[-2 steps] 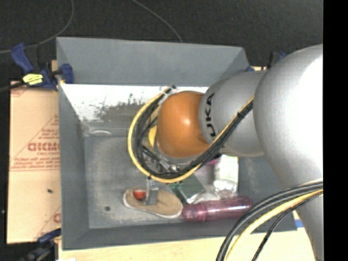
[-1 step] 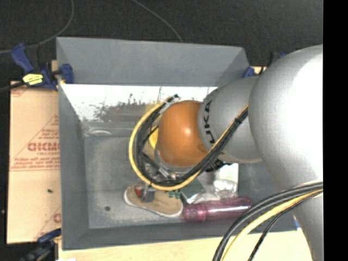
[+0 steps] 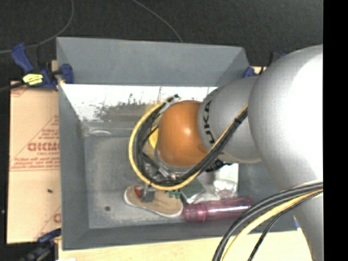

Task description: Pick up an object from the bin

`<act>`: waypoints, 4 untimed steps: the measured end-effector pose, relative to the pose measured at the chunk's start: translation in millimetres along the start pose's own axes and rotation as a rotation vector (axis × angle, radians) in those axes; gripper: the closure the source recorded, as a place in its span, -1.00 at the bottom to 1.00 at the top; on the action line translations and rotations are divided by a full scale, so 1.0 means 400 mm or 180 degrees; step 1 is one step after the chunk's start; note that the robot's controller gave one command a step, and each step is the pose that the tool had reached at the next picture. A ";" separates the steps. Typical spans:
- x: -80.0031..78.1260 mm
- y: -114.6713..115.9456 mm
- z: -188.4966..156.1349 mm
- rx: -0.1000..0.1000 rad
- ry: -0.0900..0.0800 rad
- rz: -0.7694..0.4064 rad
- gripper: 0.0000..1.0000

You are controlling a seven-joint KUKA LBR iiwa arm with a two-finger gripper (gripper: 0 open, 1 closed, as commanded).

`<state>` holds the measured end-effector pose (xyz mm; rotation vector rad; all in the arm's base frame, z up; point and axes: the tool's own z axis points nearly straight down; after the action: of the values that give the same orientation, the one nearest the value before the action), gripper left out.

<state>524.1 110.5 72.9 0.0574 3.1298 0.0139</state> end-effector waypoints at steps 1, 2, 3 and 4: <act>0.014 -0.011 -0.006 -0.0001 -0.0002 -0.0102 1.00; 0.045 -0.020 -0.006 -0.0003 -0.0013 -0.0215 1.00; 0.046 -0.043 -0.124 -0.0004 -0.0025 -0.0286 1.00; 0.078 -0.037 -0.075 -0.0011 -0.0018 -0.0297 1.00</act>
Offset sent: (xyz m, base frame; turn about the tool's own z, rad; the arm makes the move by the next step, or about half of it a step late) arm -0.0196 -0.0074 0.0009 -0.0680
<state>492.0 96.6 102.4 -0.0887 3.1229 0.0185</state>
